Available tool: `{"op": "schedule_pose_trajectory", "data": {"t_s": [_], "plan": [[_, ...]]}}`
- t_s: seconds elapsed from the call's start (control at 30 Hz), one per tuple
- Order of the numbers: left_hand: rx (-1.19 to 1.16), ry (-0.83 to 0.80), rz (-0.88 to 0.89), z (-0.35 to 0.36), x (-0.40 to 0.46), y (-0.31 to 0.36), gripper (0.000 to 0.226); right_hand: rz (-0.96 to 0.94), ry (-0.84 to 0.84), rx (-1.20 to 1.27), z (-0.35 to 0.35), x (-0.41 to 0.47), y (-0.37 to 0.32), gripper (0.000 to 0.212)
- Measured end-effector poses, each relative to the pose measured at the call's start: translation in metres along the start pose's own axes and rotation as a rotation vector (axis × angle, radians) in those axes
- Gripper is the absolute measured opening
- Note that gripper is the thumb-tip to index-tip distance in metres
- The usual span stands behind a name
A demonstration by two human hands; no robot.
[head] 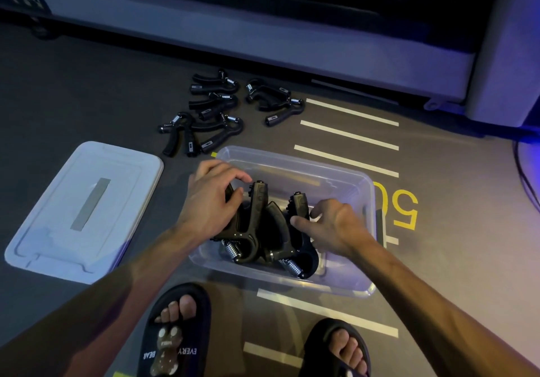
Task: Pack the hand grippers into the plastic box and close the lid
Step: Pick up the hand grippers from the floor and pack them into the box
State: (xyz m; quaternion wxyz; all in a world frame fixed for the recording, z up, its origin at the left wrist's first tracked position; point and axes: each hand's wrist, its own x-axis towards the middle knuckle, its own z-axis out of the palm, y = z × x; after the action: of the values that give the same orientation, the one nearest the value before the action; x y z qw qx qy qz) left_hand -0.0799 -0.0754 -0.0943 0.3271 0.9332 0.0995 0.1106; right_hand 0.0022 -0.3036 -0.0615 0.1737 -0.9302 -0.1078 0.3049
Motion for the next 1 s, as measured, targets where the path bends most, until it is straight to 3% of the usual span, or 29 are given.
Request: {"op": "schedule_pose_trajectory", "data": {"t_s": [0.2, 0.77, 0.87, 1.0], "plan": [[0.003, -0.002, -0.005, 0.000, 0.000, 0.000, 0.020, 0.076, -0.333, 0.197, 0.002, -0.007, 0.007, 0.044], [0.005, -0.024, -0.019, 0.000, 0.000, 0.002, 0.020, -0.121, -0.300, -0.035, 0.006, -0.012, 0.008, 0.047], [0.001, -0.028, -0.021, 0.000, 0.000, 0.002, 0.021, -0.071, -0.329, -0.037, -0.001, -0.007, 0.007, 0.059], [-0.011, -0.034, -0.013, -0.001, 0.001, 0.002, 0.020, -0.035, -0.247, -0.142, -0.019, 0.008, 0.005, 0.076]]}}
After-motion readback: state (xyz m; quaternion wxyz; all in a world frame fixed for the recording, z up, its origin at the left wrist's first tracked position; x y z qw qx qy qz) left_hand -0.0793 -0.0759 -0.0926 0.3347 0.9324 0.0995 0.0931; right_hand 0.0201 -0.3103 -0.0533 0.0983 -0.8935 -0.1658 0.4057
